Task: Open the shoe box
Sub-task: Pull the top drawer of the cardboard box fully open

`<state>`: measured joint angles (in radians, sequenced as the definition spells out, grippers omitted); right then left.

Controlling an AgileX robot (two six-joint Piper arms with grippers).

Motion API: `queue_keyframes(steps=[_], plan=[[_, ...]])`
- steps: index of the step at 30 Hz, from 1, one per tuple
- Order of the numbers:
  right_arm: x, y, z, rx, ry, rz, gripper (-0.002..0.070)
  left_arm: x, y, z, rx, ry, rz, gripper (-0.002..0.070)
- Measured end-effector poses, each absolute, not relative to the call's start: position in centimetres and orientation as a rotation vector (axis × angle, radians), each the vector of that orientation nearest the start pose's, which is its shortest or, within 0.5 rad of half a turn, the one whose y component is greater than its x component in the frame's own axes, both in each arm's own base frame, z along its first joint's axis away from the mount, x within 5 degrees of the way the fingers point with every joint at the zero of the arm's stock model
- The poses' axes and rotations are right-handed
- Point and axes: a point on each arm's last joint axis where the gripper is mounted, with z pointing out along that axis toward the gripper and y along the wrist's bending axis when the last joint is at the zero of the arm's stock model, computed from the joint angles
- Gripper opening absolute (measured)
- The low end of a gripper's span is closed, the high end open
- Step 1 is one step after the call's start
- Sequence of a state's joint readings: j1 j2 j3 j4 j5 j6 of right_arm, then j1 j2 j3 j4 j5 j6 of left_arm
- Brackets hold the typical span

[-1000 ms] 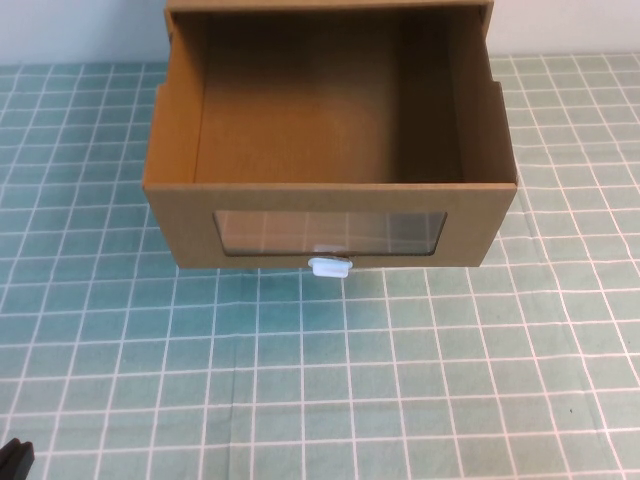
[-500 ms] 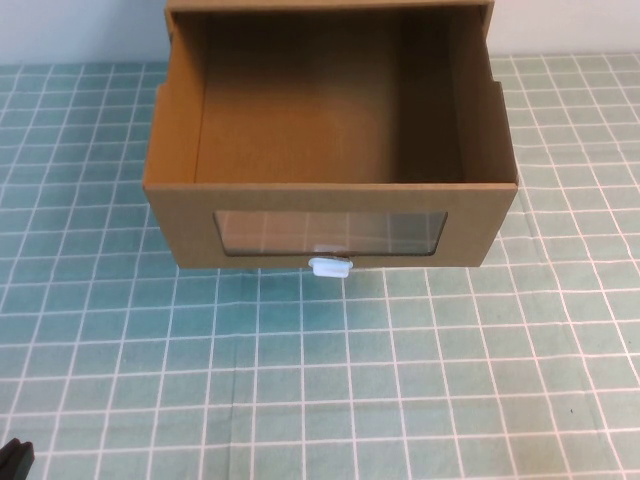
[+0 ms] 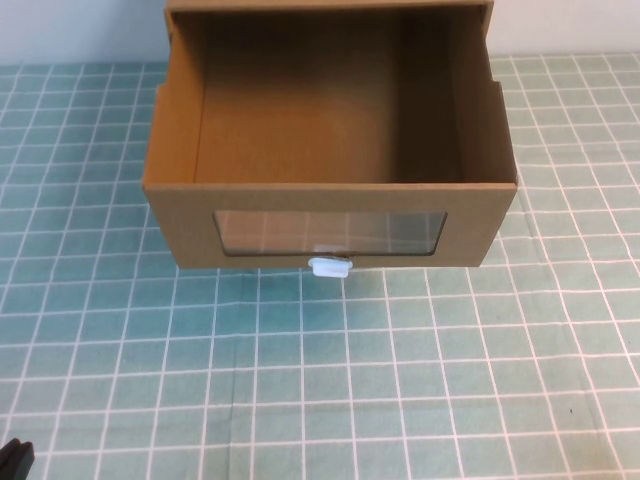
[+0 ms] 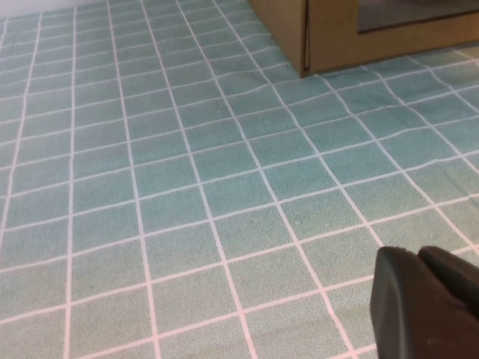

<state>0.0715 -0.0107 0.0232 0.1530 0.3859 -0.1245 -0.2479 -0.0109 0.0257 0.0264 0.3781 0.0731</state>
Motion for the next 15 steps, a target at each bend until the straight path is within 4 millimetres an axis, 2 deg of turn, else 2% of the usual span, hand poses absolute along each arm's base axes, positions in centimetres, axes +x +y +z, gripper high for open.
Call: queue_keyframes(steps=[15], plan=[[5.2,0.73,17.29,-0.05,1.864,0.119,-0.0013,5.11,-1.2,17.11,0.316,1.851,-0.094,-0.0005]])
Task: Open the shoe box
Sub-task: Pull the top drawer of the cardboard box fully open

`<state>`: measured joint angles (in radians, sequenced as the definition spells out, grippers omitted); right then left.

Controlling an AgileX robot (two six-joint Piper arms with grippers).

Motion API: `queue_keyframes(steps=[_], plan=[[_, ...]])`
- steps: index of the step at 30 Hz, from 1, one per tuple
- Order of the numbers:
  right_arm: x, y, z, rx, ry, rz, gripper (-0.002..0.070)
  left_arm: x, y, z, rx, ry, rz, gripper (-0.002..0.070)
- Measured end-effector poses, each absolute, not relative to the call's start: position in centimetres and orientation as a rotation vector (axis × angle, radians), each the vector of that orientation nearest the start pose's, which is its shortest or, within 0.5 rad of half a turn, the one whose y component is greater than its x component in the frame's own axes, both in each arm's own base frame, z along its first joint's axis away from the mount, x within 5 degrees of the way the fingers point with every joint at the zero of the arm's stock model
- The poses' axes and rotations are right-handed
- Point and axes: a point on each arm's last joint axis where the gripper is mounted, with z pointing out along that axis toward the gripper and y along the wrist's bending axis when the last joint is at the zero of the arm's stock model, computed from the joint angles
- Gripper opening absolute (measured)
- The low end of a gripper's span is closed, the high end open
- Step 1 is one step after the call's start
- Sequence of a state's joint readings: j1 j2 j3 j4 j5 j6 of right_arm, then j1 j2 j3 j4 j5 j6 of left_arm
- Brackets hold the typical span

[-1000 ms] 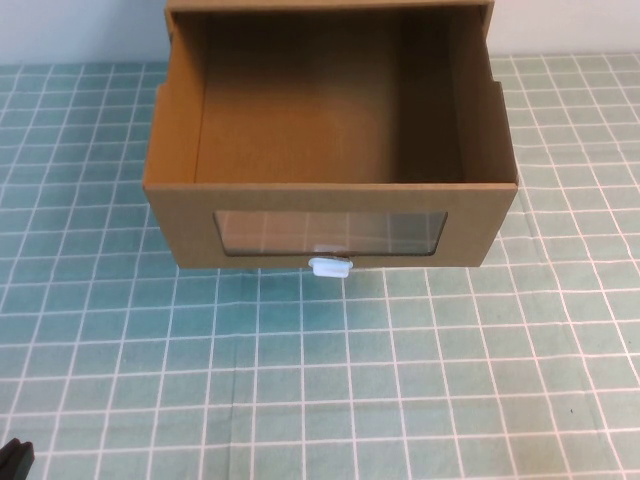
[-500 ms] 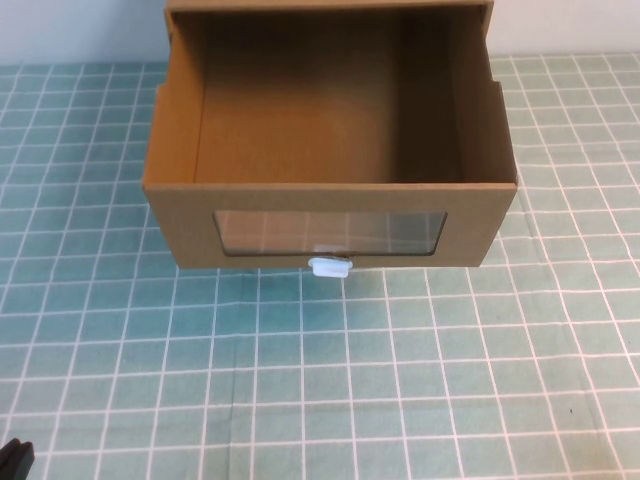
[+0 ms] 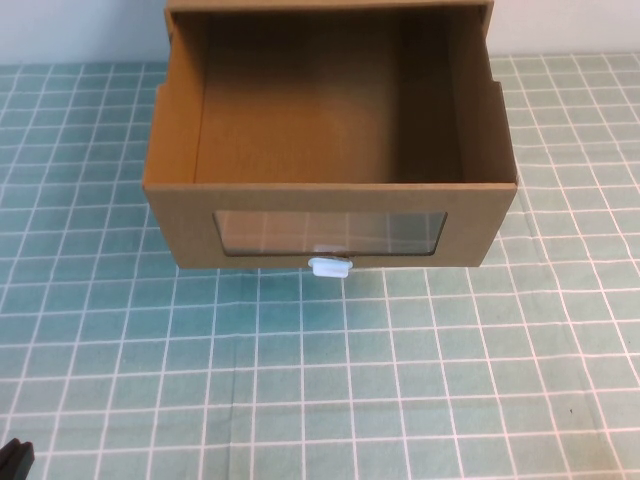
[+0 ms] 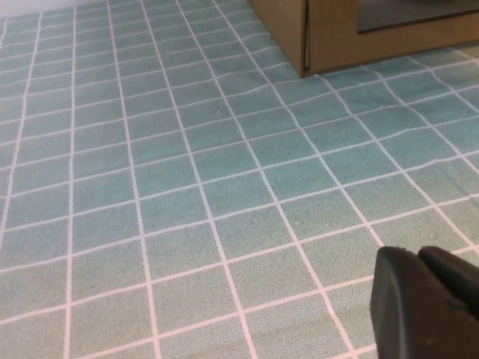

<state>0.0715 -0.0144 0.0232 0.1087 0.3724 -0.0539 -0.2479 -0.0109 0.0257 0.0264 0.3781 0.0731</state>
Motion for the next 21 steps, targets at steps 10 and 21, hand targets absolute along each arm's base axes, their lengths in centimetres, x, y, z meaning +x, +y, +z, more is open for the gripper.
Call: queue_keyframes(steps=[10,21], plan=[[5.21,0.61,17.27,-0.01,1.866,0.129,-0.0014,5.11,-1.2,17.11,0.316,1.851,-0.094,-0.0005],[5.21,0.54,17.27,-0.004,1.866,0.122,-0.0013,5.11,-1.2,17.11,0.316,1.851,-0.094,-0.0005]])
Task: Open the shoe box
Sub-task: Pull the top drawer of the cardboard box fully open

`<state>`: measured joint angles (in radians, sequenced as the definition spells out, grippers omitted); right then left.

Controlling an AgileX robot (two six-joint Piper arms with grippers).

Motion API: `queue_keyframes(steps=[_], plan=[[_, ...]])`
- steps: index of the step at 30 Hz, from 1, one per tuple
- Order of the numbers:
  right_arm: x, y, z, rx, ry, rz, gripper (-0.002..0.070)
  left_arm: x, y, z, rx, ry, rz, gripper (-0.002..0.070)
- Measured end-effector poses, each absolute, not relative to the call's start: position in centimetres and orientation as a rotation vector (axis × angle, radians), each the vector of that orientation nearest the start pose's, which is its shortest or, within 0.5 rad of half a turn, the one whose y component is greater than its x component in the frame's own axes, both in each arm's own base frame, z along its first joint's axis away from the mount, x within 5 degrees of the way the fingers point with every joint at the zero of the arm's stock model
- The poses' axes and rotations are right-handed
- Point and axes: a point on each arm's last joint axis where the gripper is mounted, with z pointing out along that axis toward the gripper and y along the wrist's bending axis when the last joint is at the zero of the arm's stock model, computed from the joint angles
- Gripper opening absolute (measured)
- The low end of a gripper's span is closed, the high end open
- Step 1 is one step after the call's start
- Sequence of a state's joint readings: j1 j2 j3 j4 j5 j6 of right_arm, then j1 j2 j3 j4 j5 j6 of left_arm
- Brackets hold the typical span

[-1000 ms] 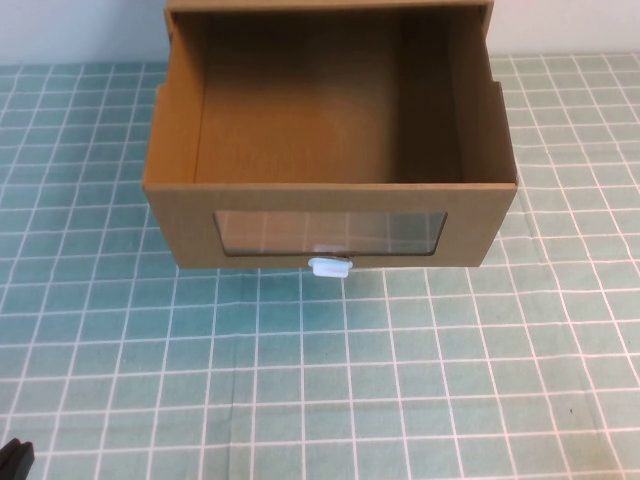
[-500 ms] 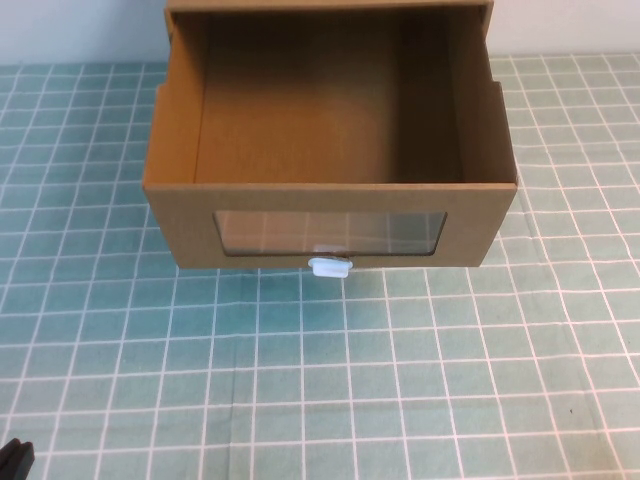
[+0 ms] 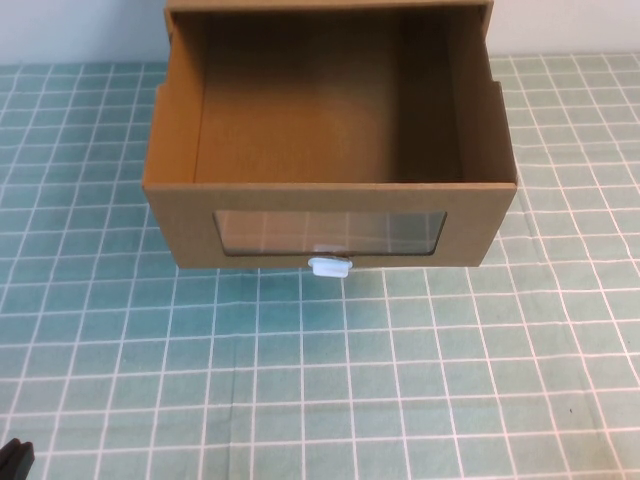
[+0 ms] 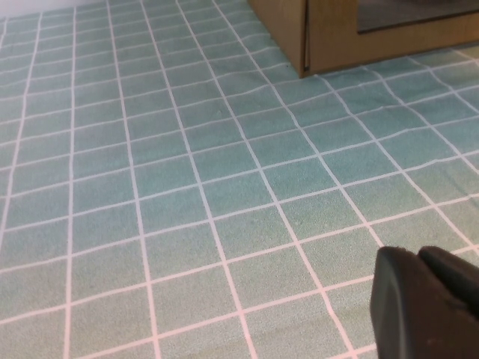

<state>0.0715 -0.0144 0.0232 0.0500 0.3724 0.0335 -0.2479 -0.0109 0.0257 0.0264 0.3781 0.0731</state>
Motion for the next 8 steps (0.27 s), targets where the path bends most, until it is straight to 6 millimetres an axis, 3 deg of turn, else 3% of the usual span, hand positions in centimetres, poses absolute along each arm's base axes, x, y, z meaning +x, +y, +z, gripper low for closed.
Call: queue_keyframes(steps=[8], plan=[[5.26,-0.2,17.32,0.08,1.858,0.068,-0.0013,5.11,-1.2,17.11,0.316,1.851,-0.094,-0.0005]])
